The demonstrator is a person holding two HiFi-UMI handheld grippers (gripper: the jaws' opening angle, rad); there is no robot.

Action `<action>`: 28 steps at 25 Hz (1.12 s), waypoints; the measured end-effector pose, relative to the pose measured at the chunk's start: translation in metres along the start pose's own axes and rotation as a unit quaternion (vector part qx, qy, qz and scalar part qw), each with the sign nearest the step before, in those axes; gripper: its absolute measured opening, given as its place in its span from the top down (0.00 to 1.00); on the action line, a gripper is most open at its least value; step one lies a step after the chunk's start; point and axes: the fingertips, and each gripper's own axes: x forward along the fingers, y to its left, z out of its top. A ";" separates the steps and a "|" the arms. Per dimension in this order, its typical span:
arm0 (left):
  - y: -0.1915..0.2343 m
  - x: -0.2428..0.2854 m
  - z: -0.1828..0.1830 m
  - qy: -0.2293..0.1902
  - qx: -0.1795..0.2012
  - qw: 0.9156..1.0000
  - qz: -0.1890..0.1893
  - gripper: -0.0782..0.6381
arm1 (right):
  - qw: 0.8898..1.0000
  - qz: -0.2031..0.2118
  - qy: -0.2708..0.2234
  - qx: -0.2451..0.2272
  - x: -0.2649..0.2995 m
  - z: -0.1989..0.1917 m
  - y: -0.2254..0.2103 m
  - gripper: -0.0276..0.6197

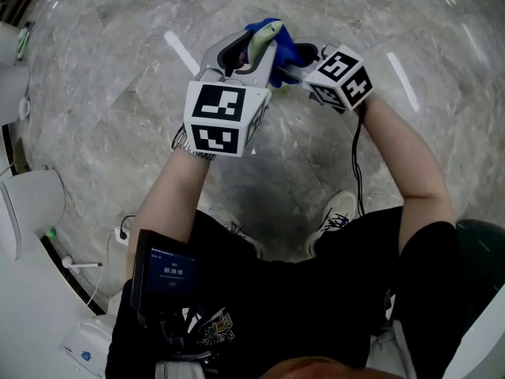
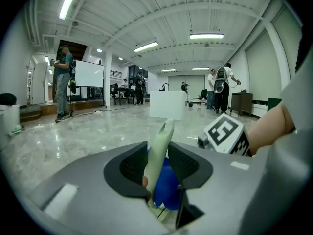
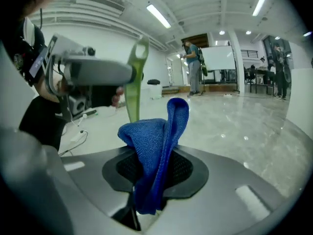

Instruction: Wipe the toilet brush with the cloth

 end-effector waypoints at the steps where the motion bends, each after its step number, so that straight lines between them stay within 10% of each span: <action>1: 0.001 -0.001 0.000 0.000 -0.006 1.000 -0.002 0.69 | 1.000 -0.006 0.026 0.000 0.006 -0.015 -0.001 0.78; 8: 0.003 -0.020 0.015 -0.041 0.000 0.999 -0.026 0.65 | 0.997 -0.063 0.052 -0.002 -0.024 -0.038 -0.040 0.78; 17: 0.061 -0.033 -0.001 -0.030 -0.066 0.997 0.041 0.73 | 0.978 0.105 0.180 -0.023 -0.019 -0.109 0.074 0.78; 28: 0.101 -0.051 -0.012 -0.027 -0.091 0.991 0.094 0.73 | 0.996 0.050 -0.035 0.061 -0.012 0.035 0.090 0.78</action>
